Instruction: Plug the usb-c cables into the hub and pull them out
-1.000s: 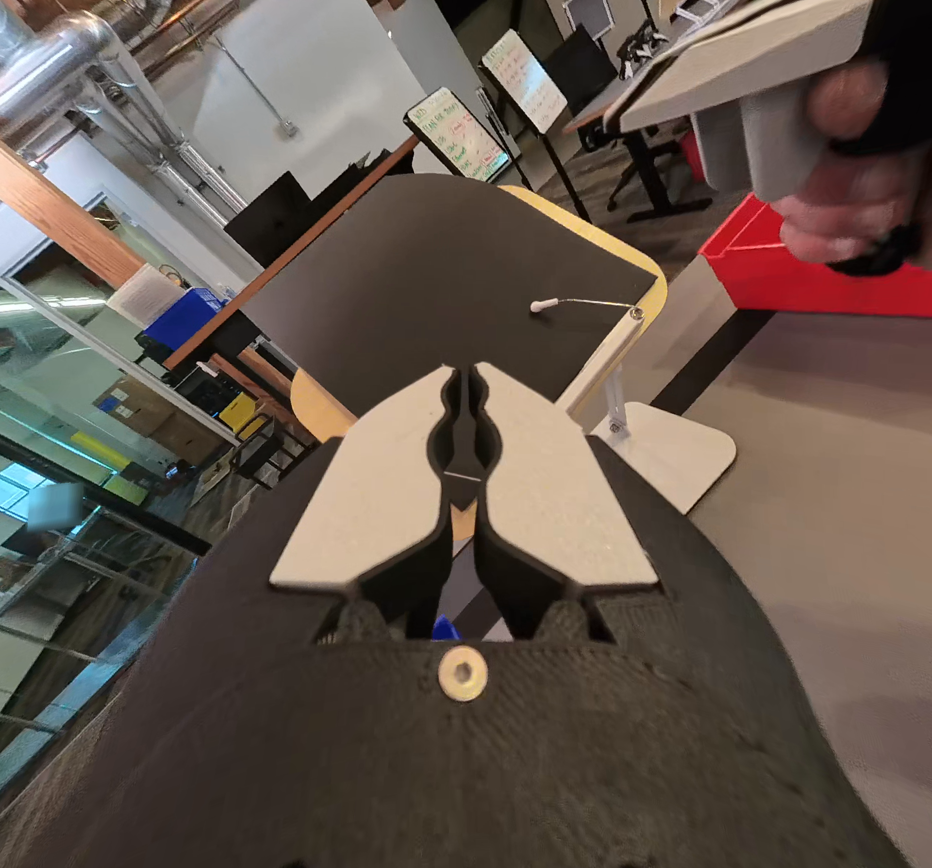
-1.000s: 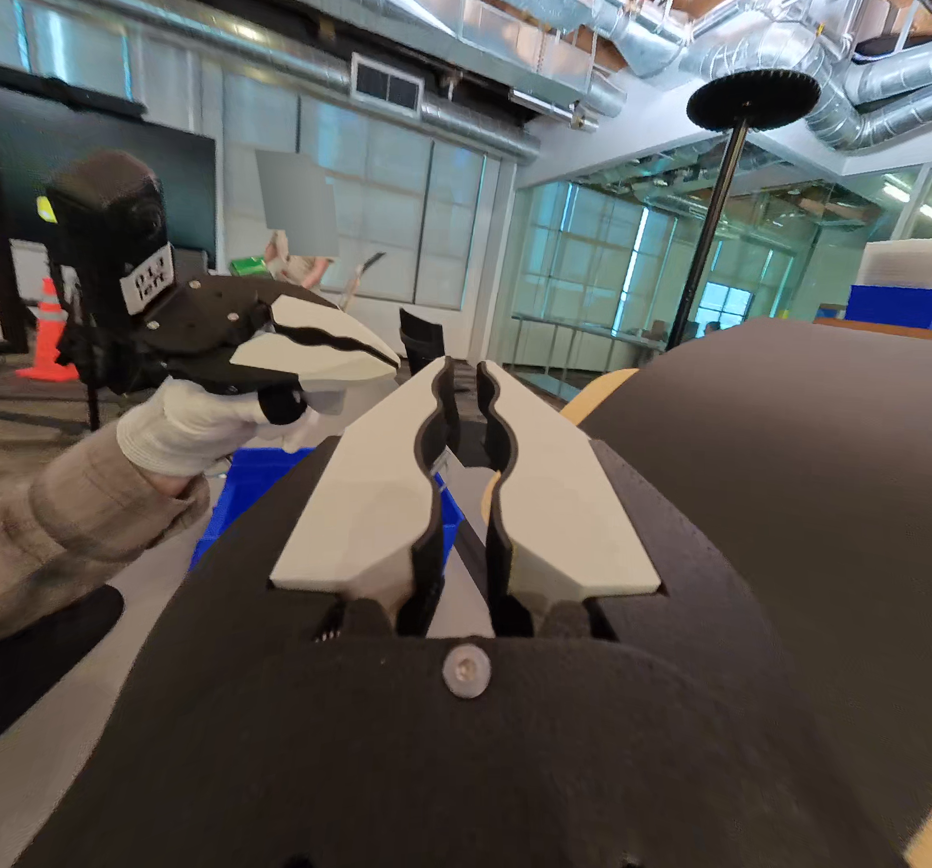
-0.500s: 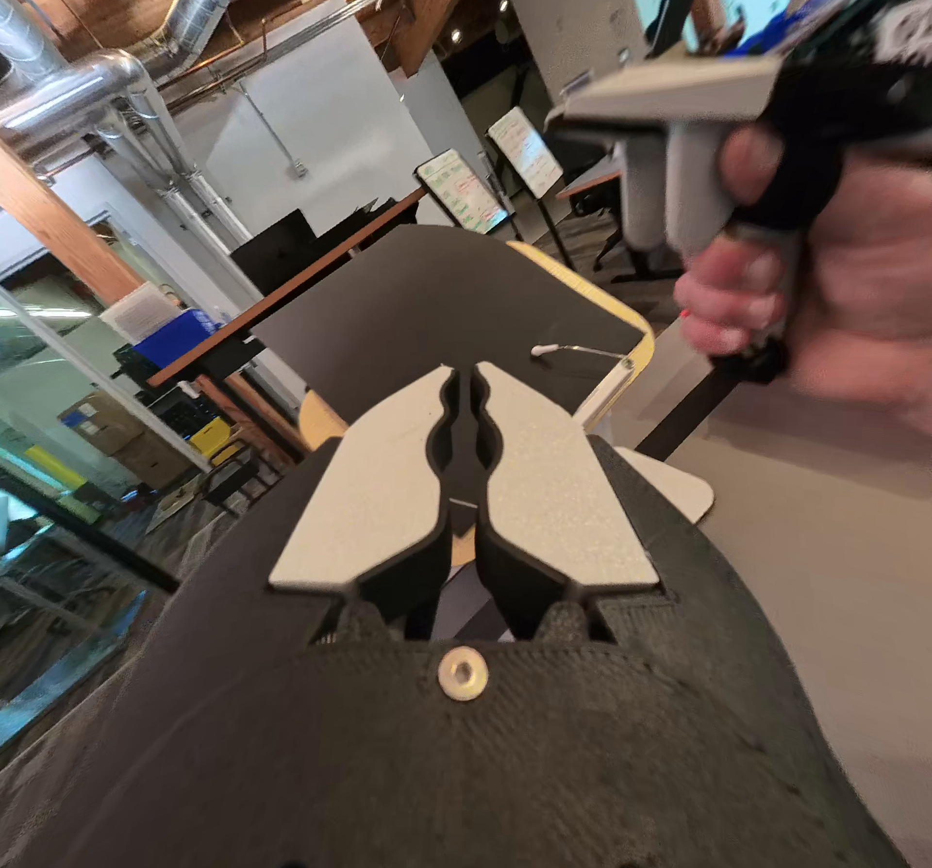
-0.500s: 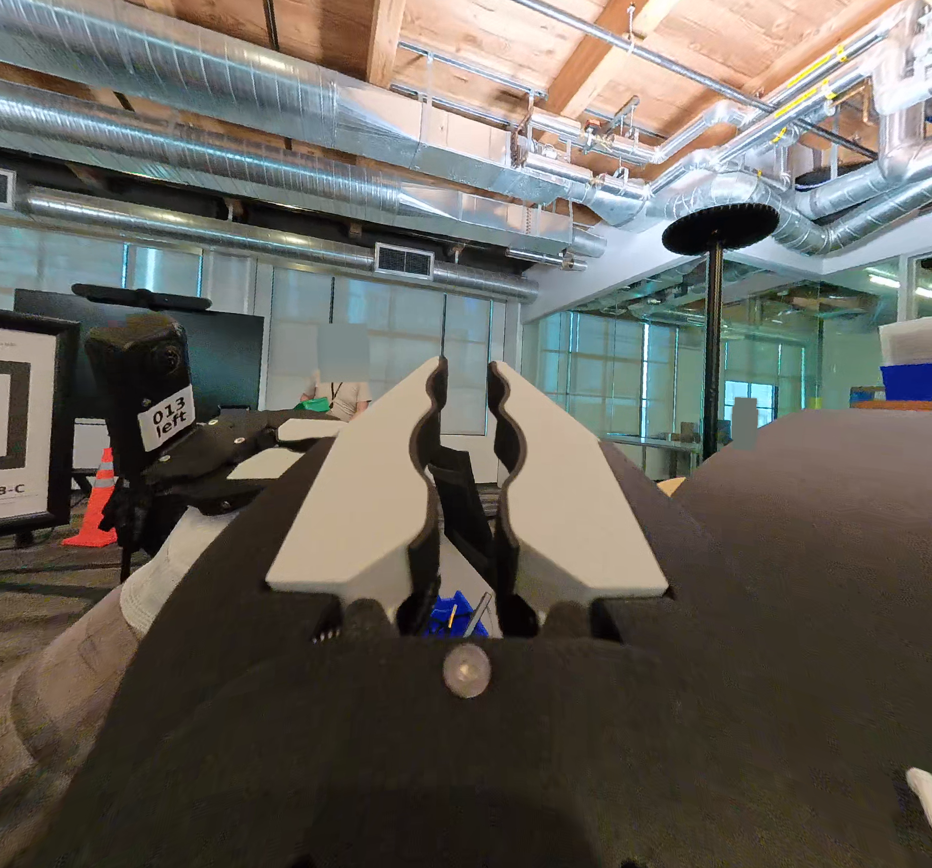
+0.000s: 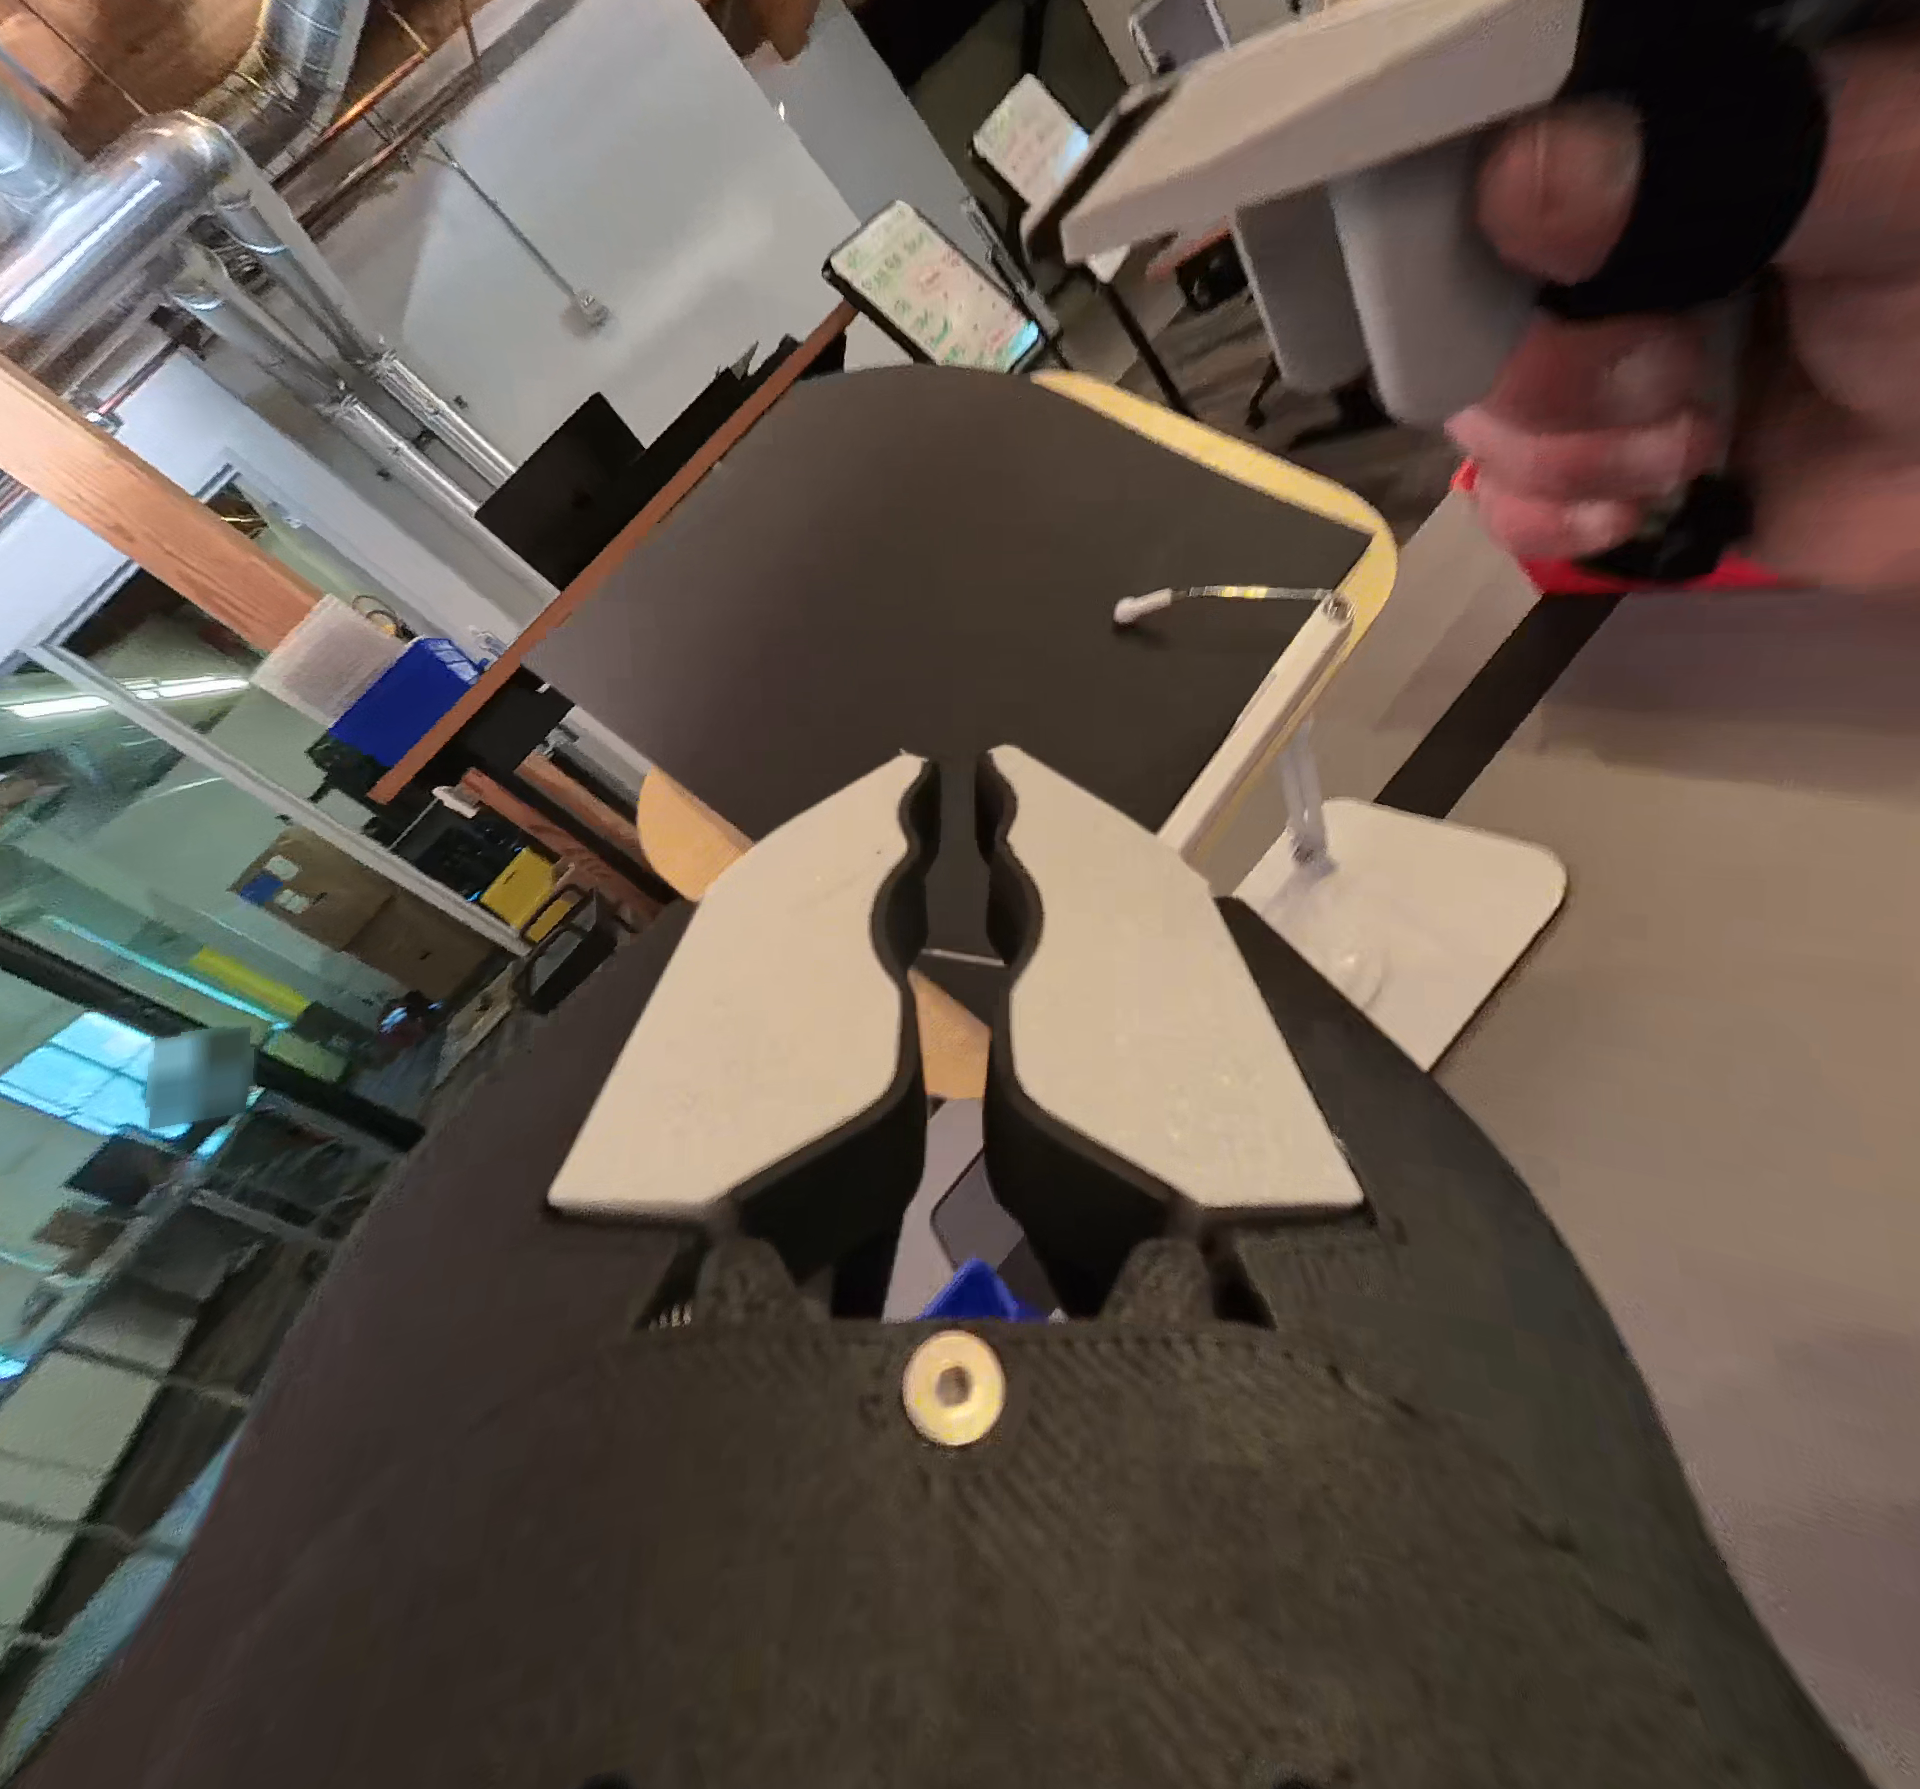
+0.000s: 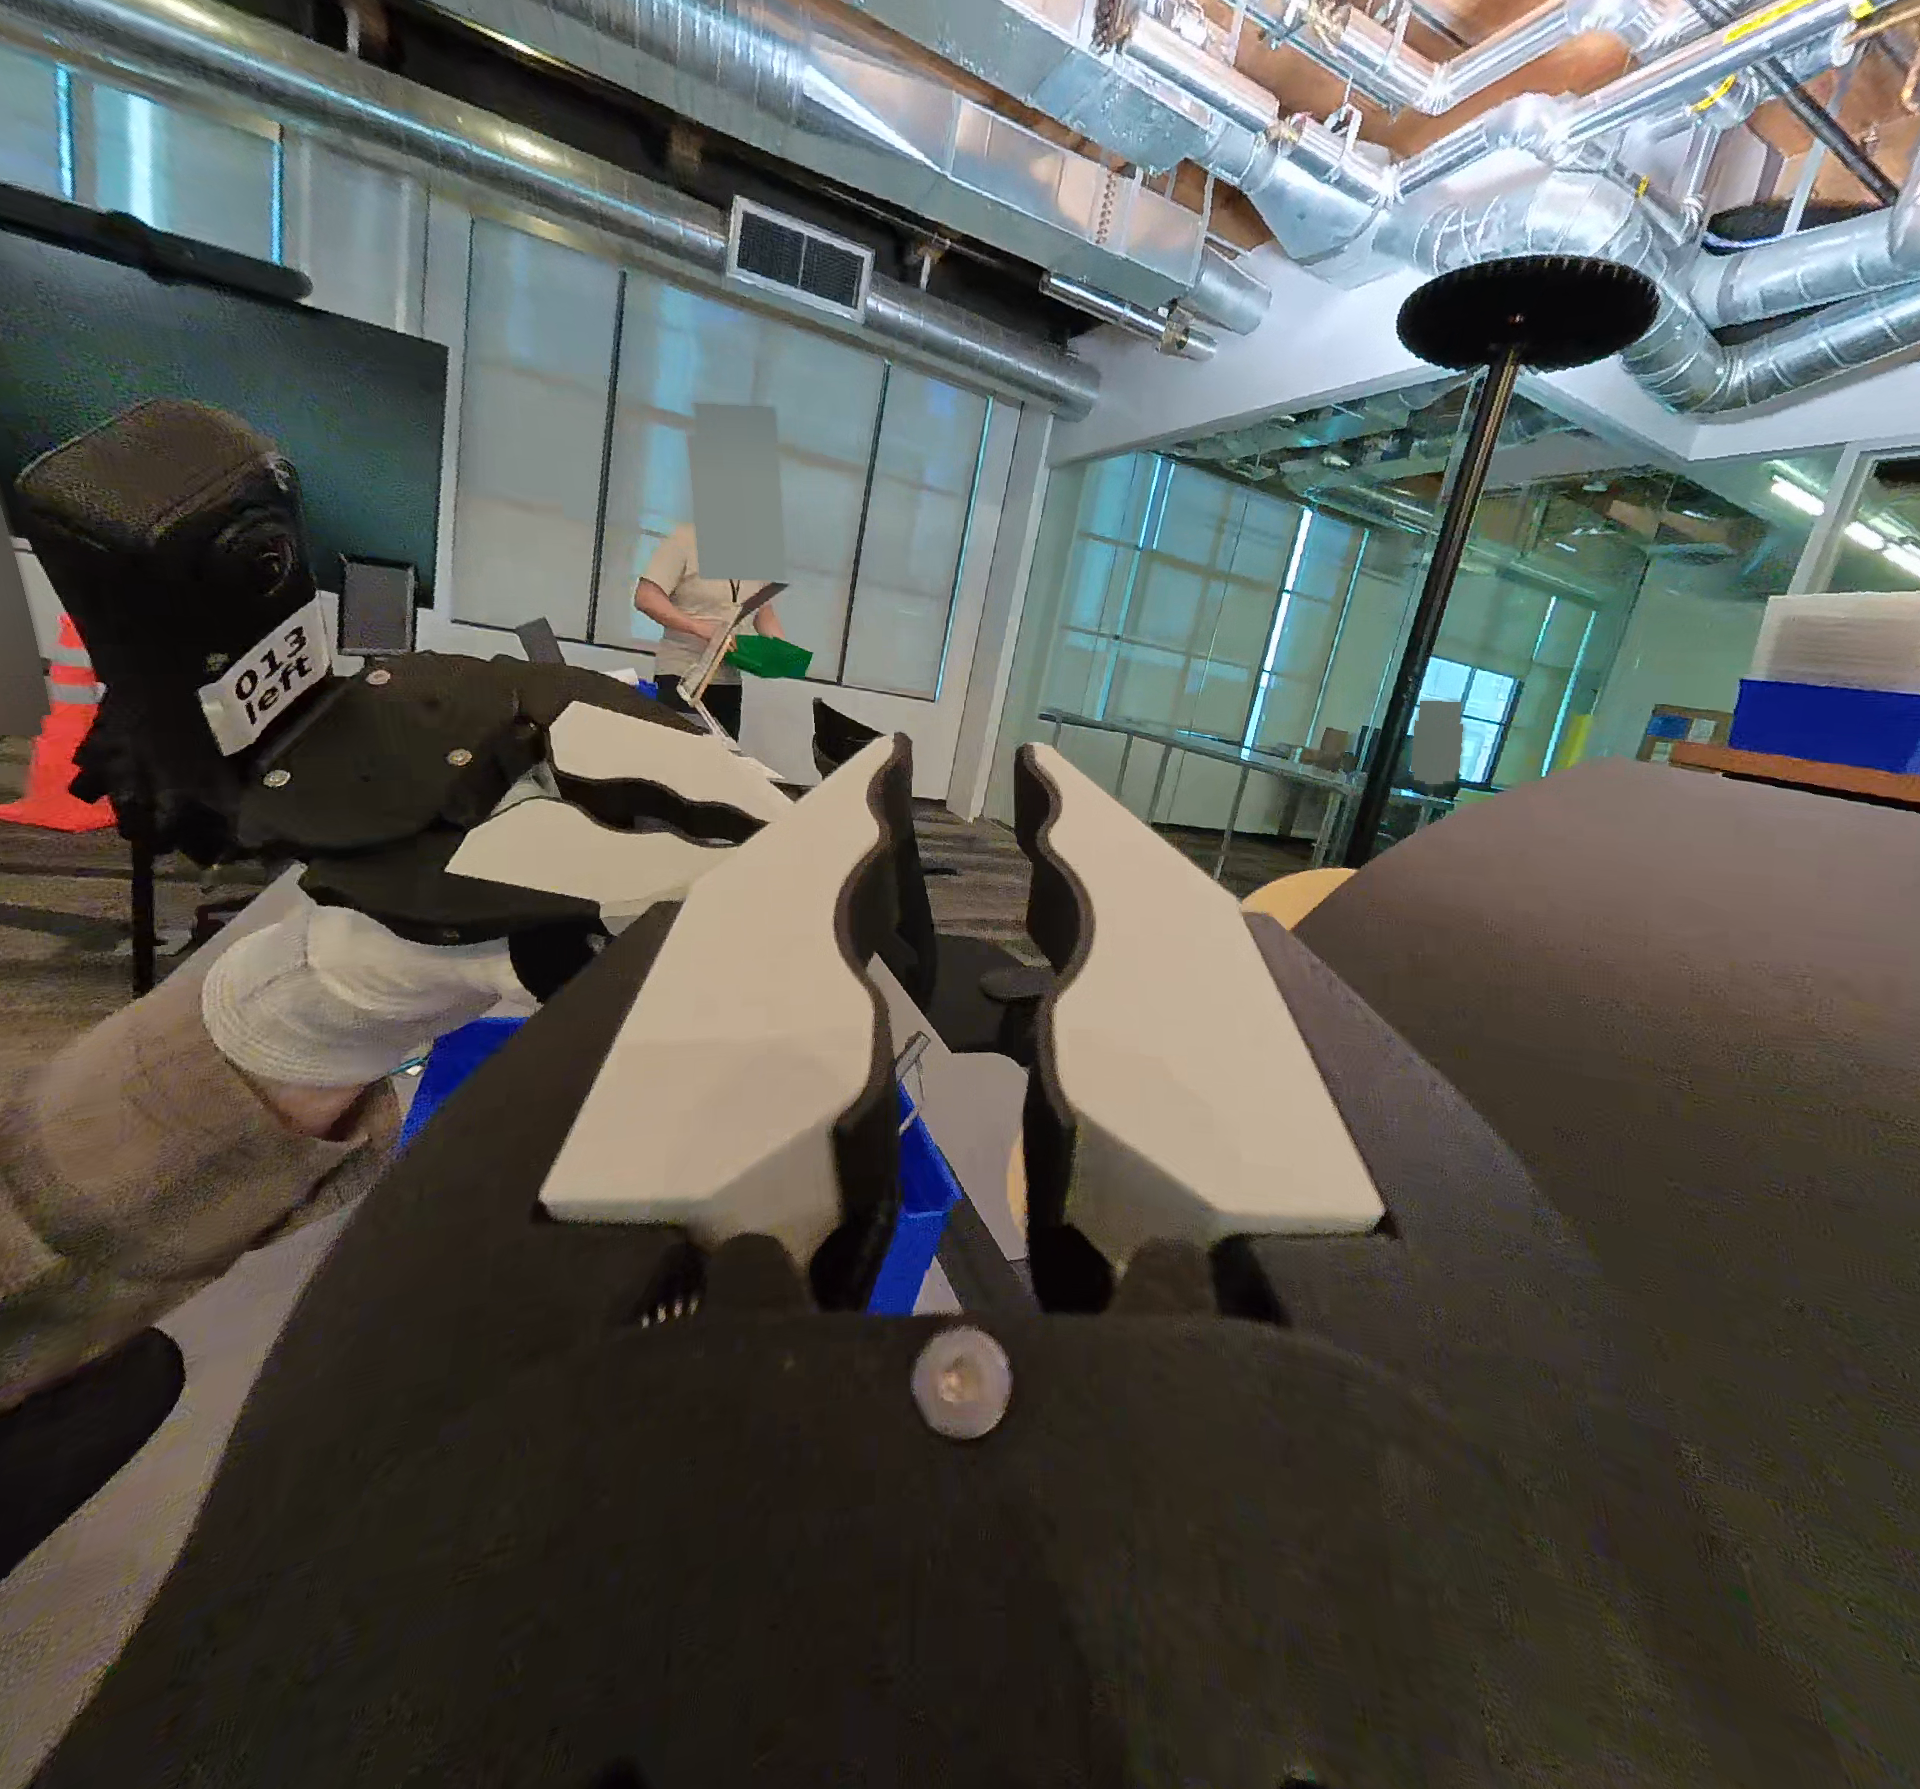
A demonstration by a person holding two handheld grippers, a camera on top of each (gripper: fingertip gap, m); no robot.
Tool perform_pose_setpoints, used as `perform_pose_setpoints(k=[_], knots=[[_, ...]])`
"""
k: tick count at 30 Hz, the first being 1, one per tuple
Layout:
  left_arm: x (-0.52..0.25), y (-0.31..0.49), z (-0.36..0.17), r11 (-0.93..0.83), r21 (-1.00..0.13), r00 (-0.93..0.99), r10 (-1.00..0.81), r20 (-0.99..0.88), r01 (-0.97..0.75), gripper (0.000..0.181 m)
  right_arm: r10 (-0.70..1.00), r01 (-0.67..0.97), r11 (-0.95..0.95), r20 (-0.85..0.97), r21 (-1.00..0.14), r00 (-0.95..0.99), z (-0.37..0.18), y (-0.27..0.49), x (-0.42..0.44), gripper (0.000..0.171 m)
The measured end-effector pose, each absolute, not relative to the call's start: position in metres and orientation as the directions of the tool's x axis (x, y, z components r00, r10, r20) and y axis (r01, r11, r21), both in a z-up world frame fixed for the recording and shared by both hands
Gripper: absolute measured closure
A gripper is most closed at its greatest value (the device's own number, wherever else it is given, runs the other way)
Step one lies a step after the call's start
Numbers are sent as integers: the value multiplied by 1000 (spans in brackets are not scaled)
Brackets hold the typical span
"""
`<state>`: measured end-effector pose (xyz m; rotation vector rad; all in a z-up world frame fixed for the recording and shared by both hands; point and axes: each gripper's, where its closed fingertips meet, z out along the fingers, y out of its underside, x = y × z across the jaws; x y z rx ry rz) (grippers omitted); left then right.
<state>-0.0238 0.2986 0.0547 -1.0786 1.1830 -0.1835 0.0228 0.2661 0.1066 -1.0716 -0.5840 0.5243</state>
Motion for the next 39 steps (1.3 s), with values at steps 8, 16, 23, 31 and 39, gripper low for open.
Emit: perform_pose_setpoints(k=[8,16,23,31,39], knots=[[-31,300,51,543,-735,389,-625,-677,-405,173,661,-57,306,169,-950,731,82,286,31,150],[-45,307,60,496,-776,435,-644,-629,-389,160,654,83,271,247,-959,715,68,291,12,146],[-60,331,46,434,-768,464,-618,-635,-471,160,674,61,241,212,-969,707,63,295,11,147],[-100,357,46,359,-779,522,-590,-616,-514,160,671,141,179,225,-974,706,43,307,9,147],[-160,391,24,189,-774,554,-598,-579,-605,161,686,162,138,212,-977,696,32,312,8,147]])
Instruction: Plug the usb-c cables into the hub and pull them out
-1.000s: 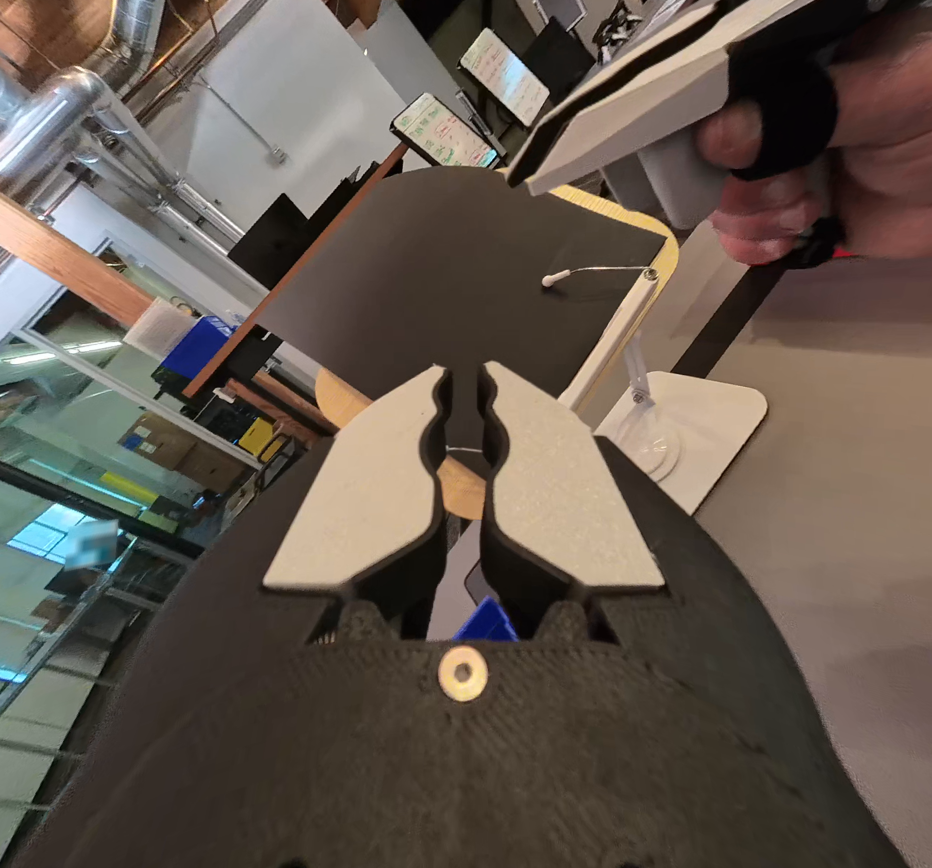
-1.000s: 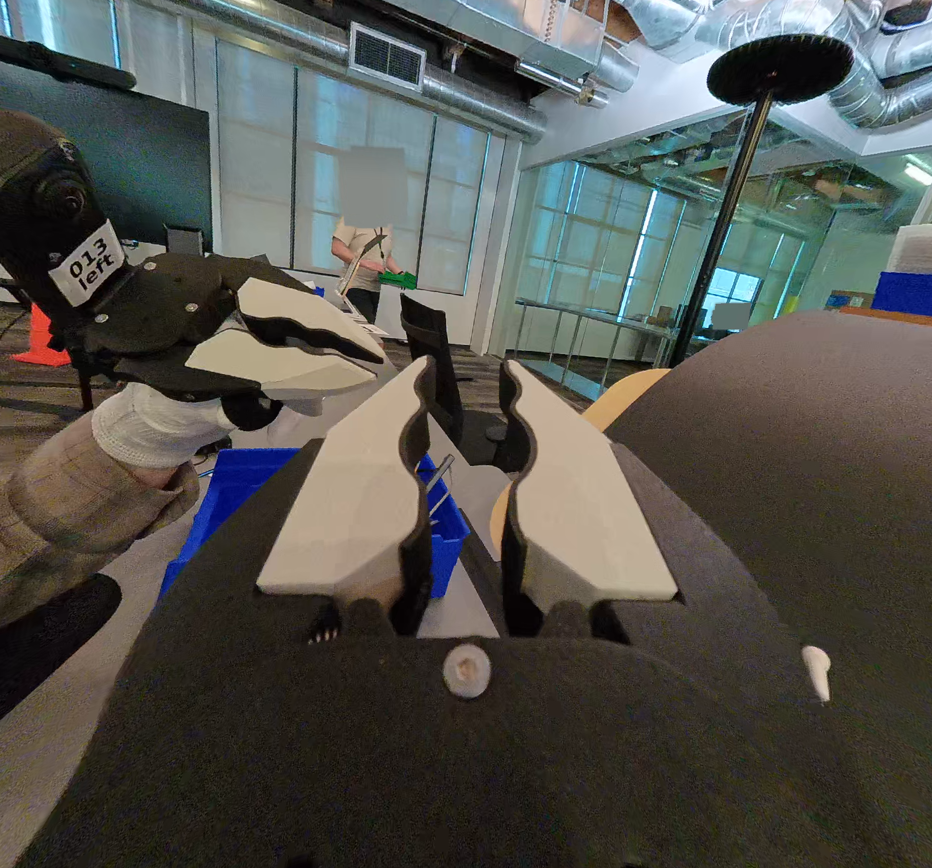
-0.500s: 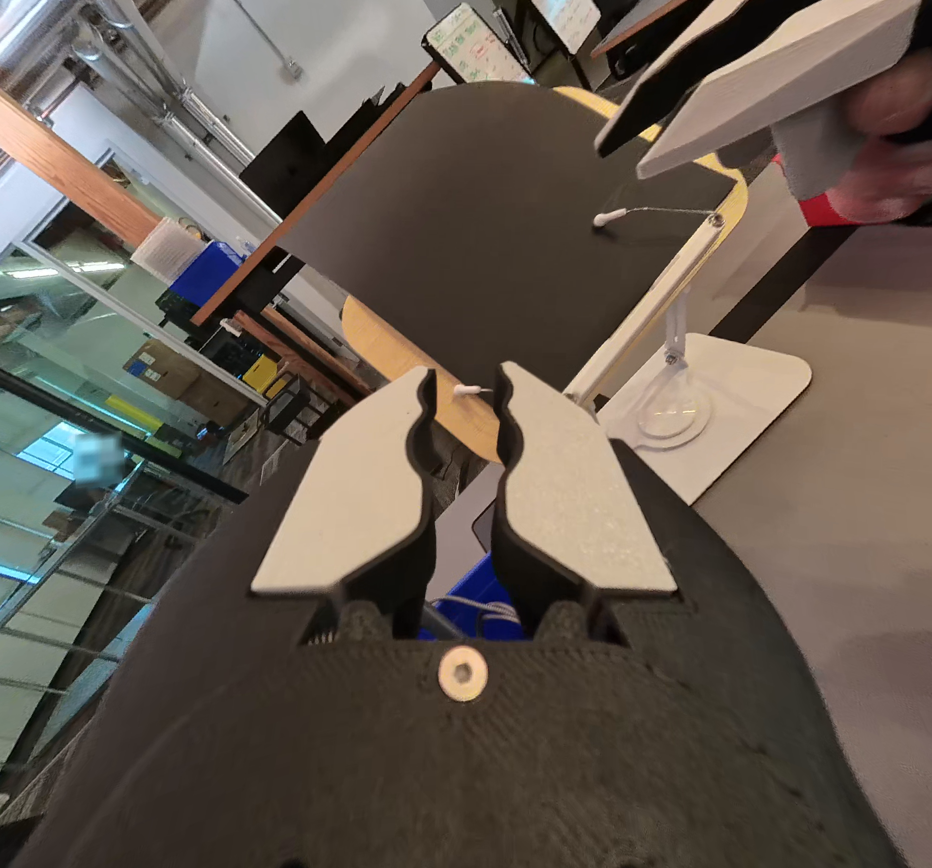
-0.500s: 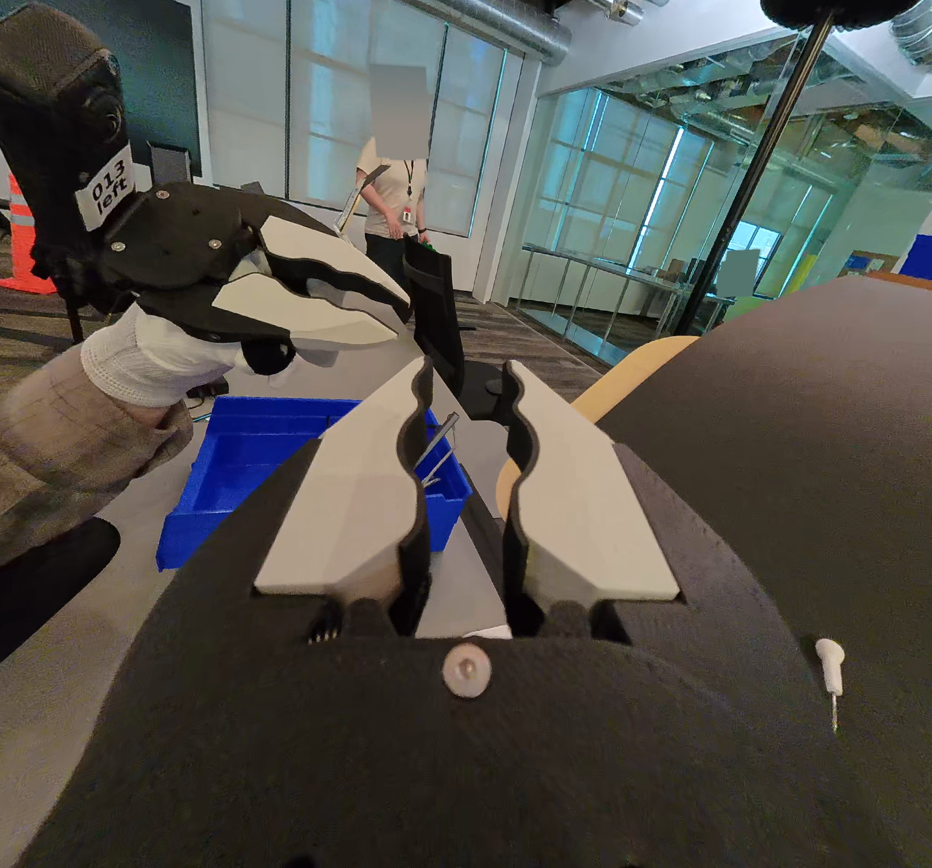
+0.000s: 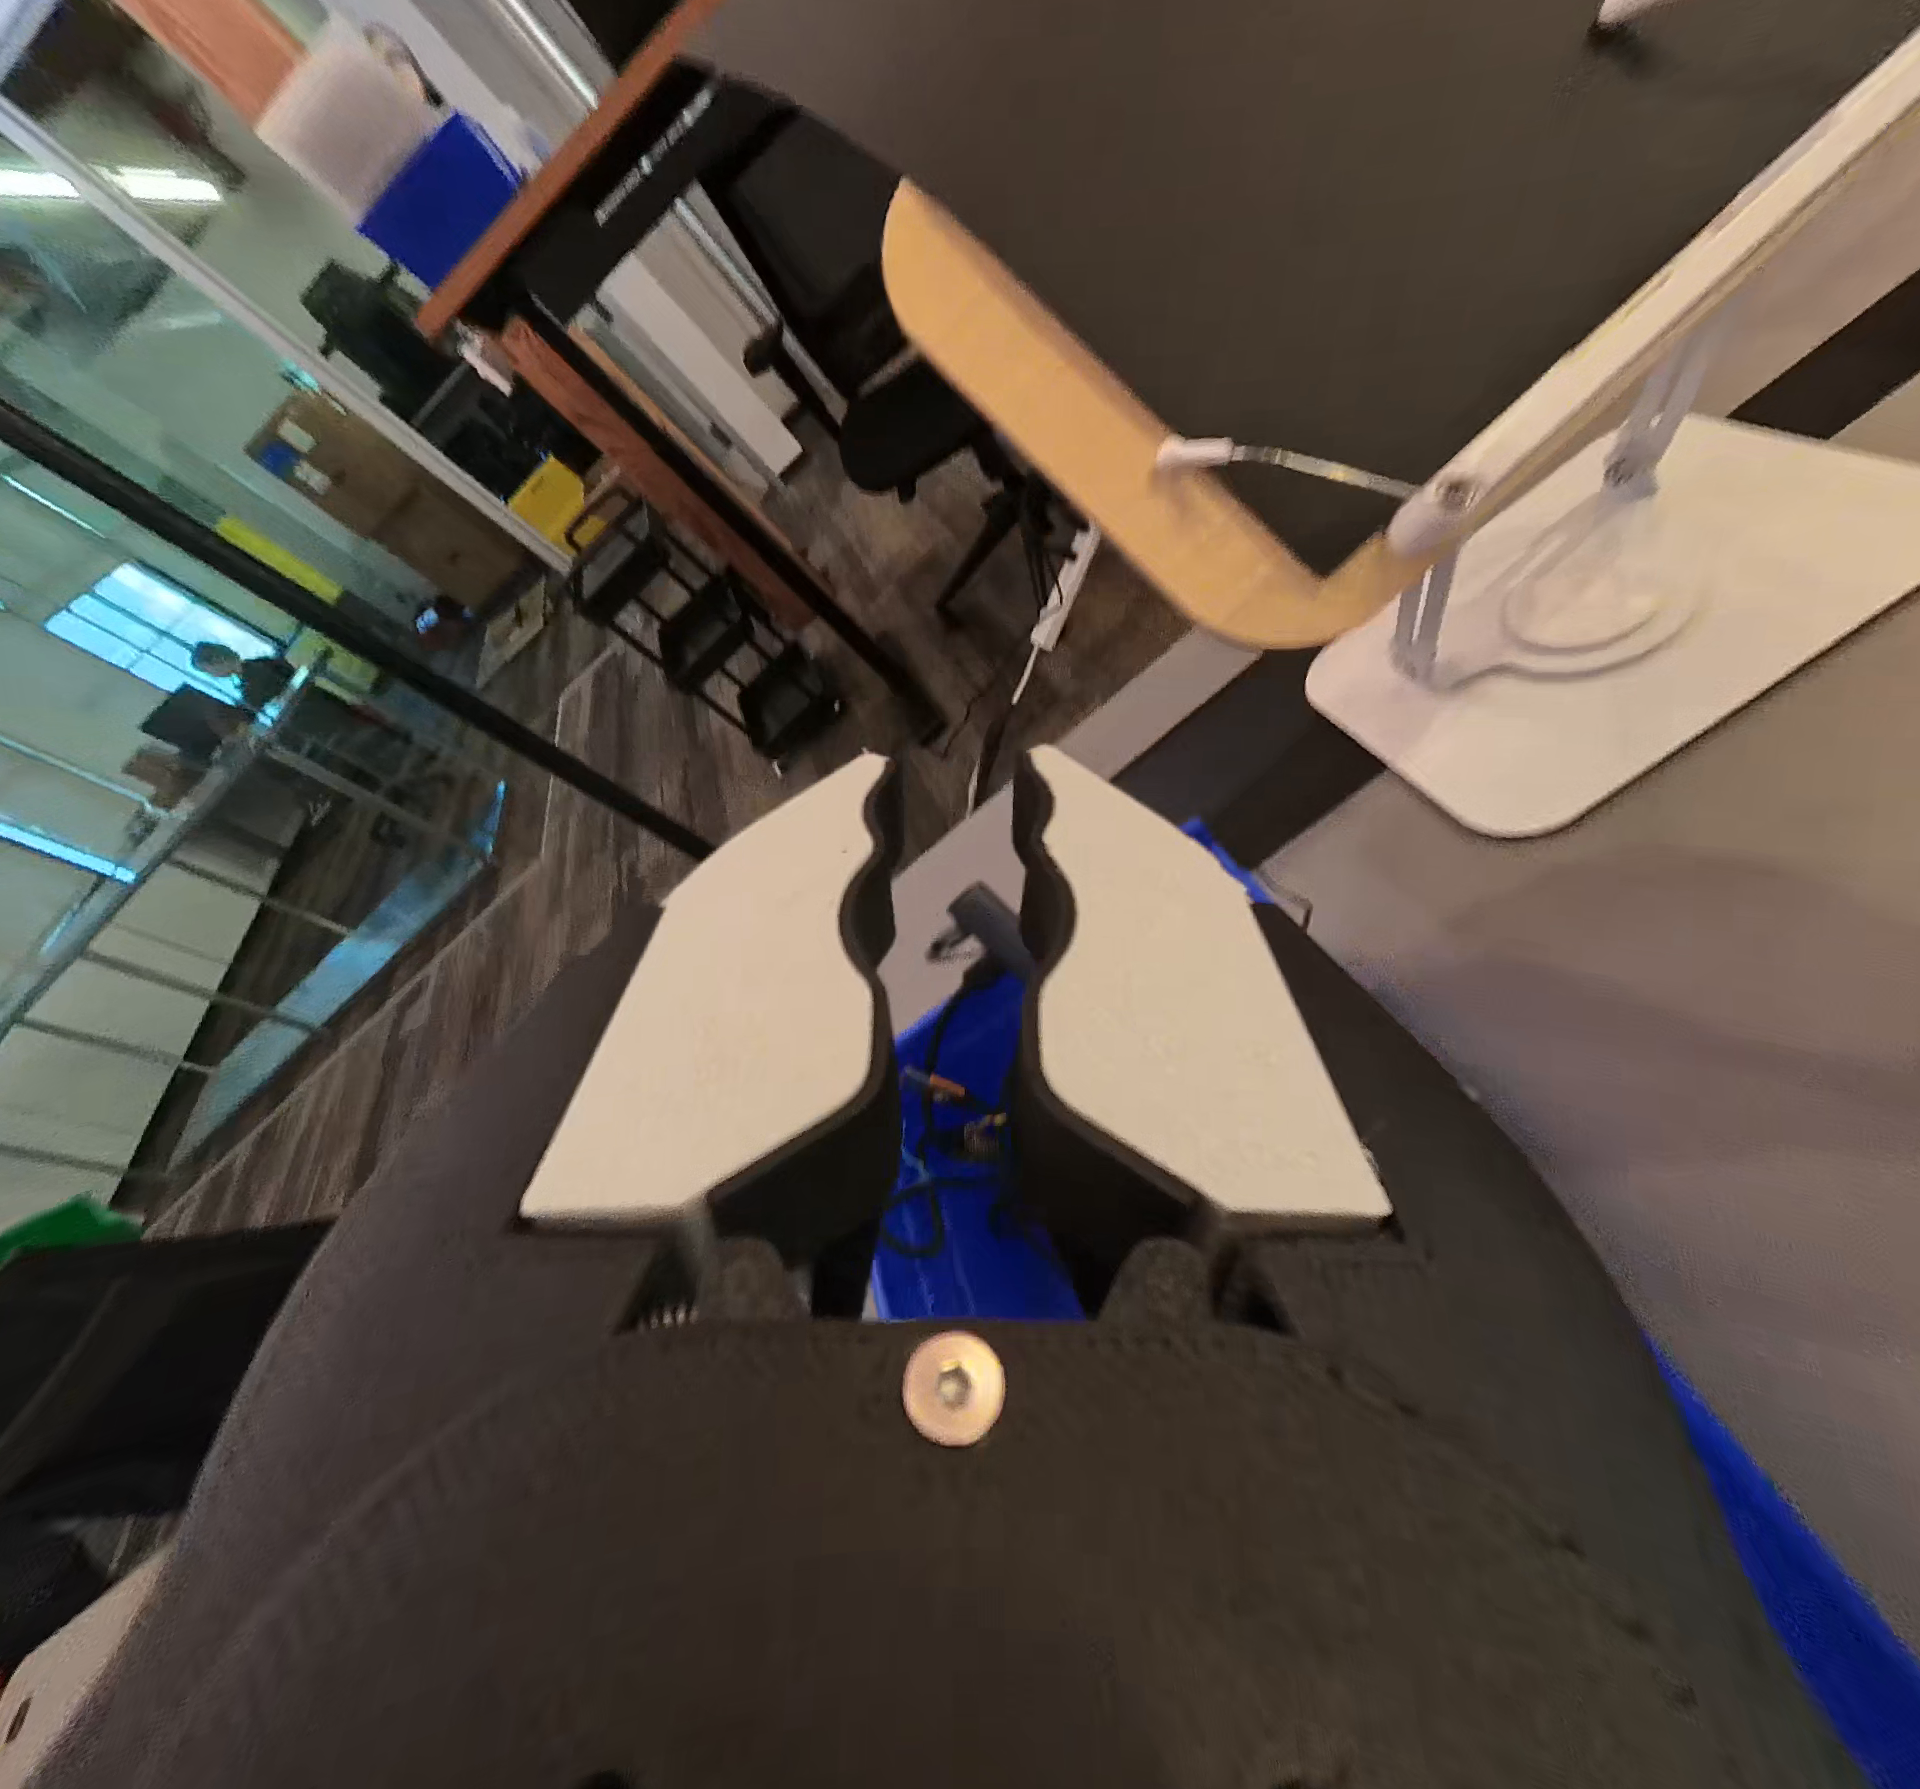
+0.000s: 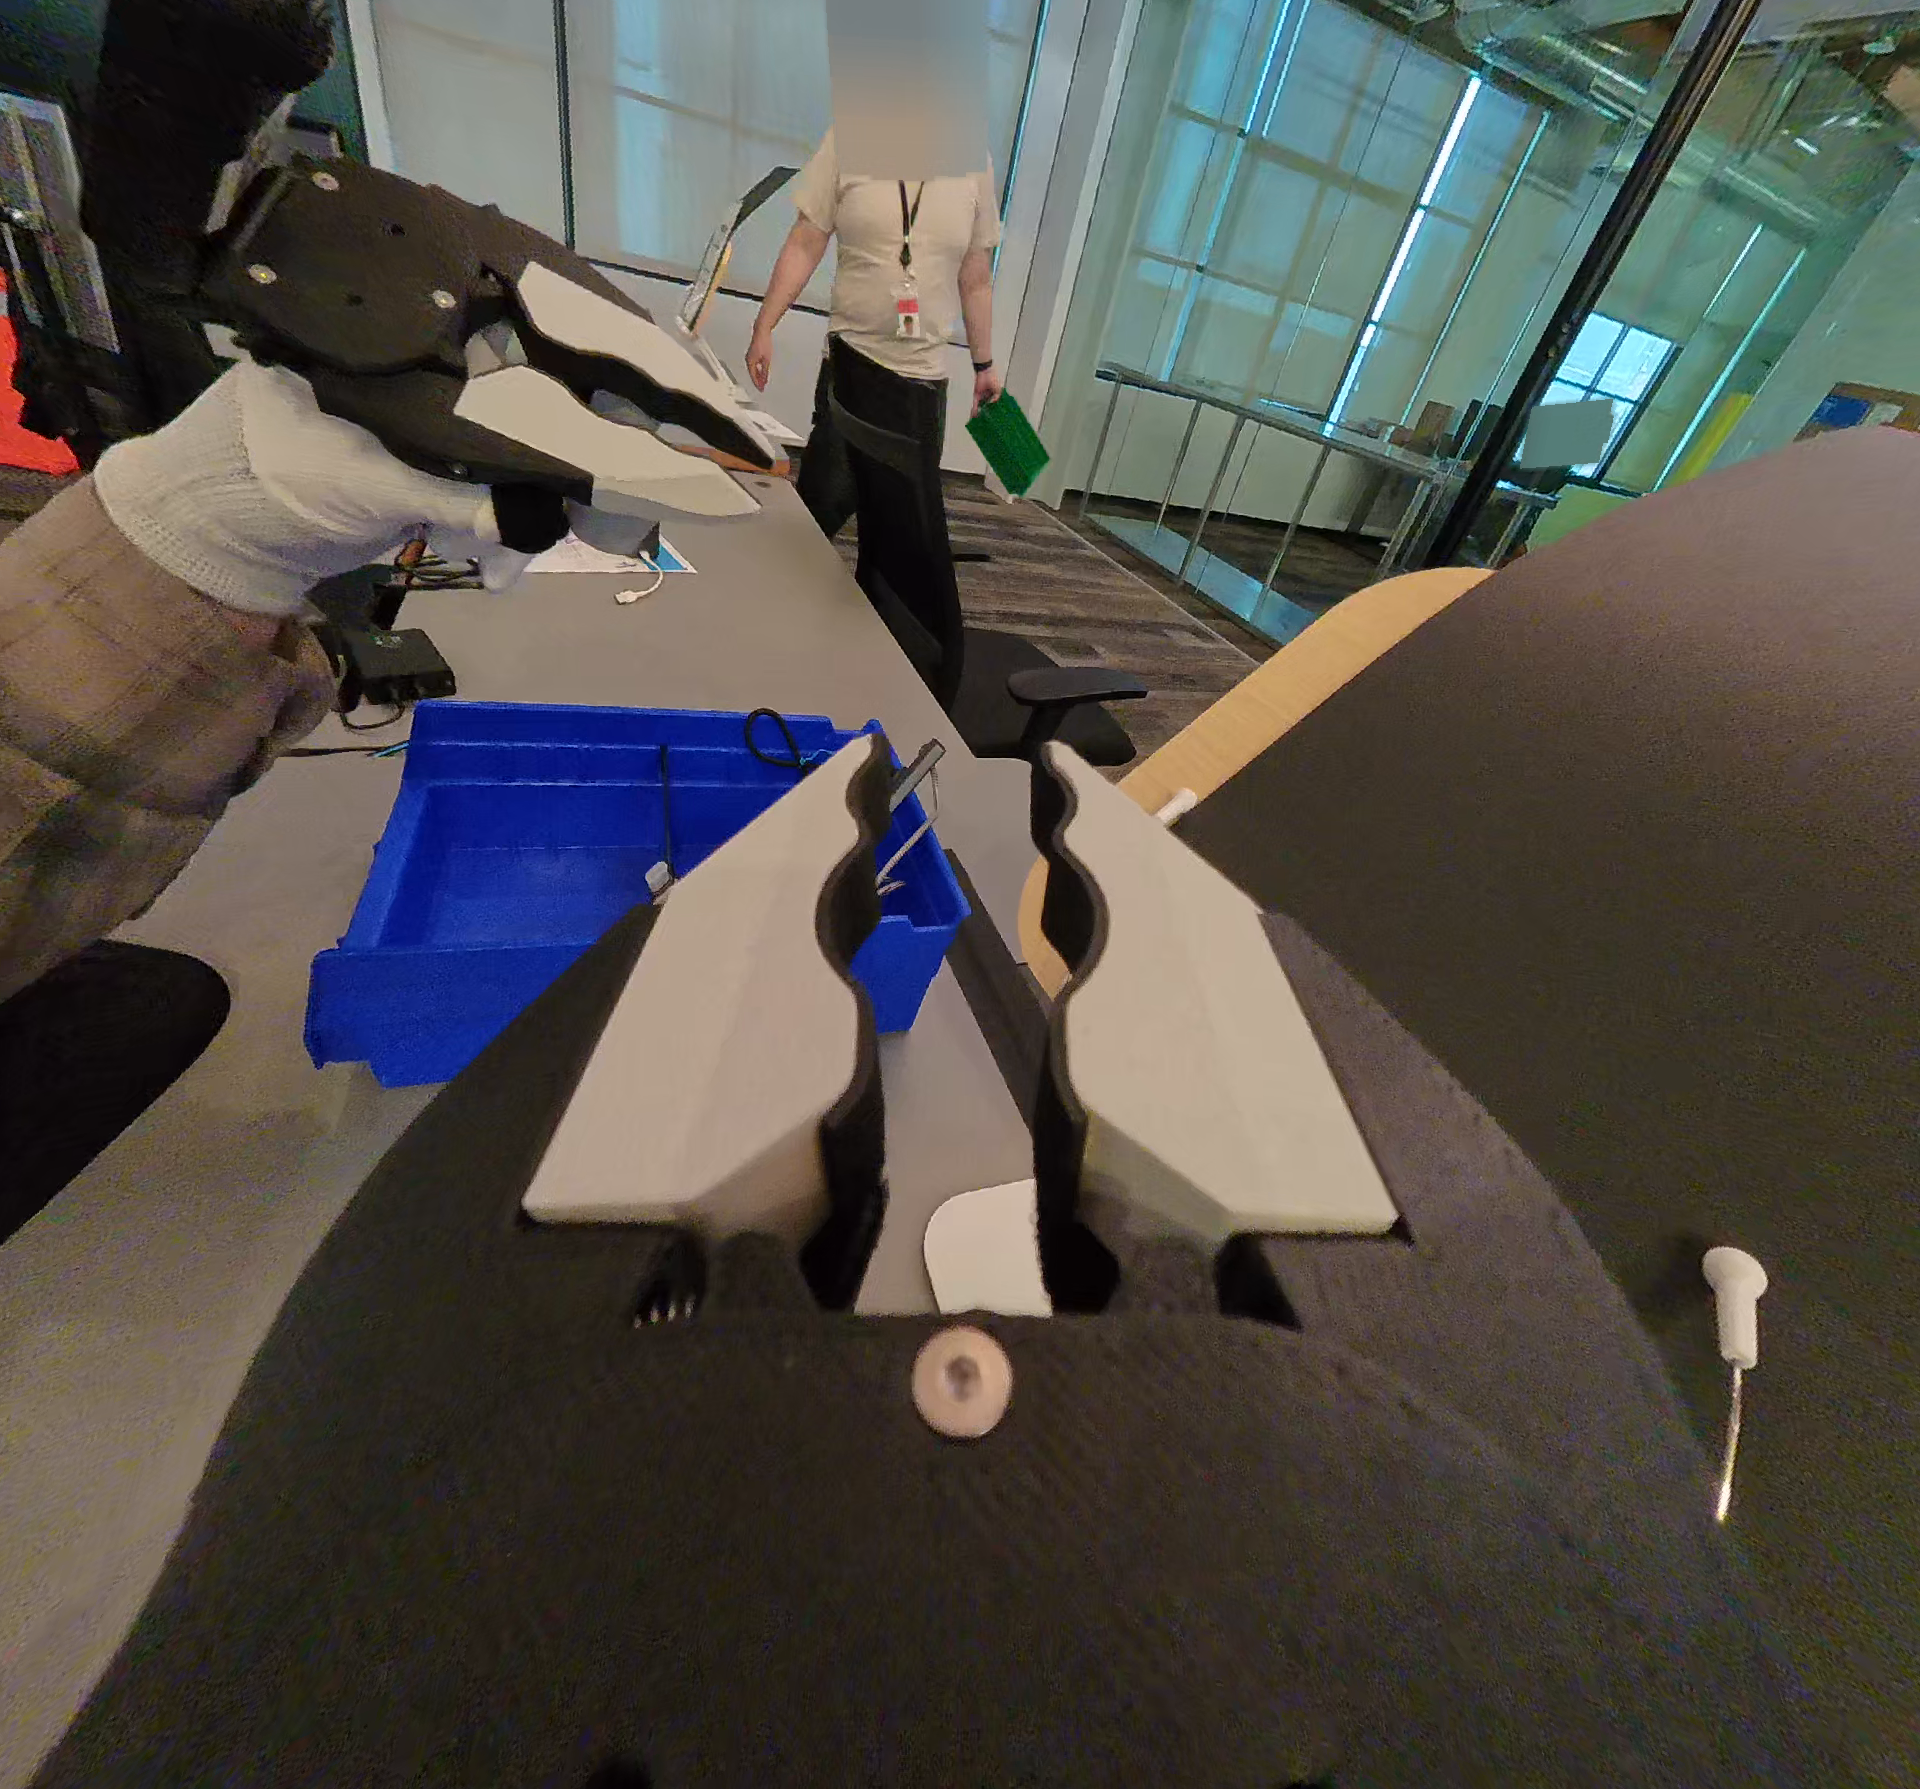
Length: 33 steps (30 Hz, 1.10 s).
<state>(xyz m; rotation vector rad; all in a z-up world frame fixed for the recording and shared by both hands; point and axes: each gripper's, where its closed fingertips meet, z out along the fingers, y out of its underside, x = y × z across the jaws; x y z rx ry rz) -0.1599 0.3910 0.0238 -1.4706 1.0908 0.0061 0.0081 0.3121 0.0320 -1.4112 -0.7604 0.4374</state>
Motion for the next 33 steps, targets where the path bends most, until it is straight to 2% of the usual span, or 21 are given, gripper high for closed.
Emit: perform_pose_setpoints(k=[6,12,15,20,27,28,31,33], knots=[[-192,418,-26,-26,-742,558,-677,-480,-670,160,701,166,104,191,-981,687,22,317,8,146],[-184,453,-88,-264,-750,633,-731,-256,-607,141,715,203,79,198,-976,671,12,320,1,143],[-174,477,-119,-315,-725,664,-703,-254,-612,129,720,210,73,197,-975,665,10,320,0,143],[-166,500,-160,-439,-701,740,-645,-190,-562,123,725,206,74,195,-976,661,10,320,-2,142],[-165,512,-166,-510,-725,821,-555,-133,-463,143,721,200,73,190,-977,666,10,322,1,142],[-165,511,-165,-507,-728,817,-562,-127,-462,160,721,202,74,192,-977,666,10,322,1,142],[-172,512,-165,-501,-714,818,-549,-174,-488,163,720,203,77,195,-976,666,11,321,1,142],[-169,512,-152,-471,-760,827,-542,-152,-448,159,717,207,78,199,-975,668,12,321,2,142]])
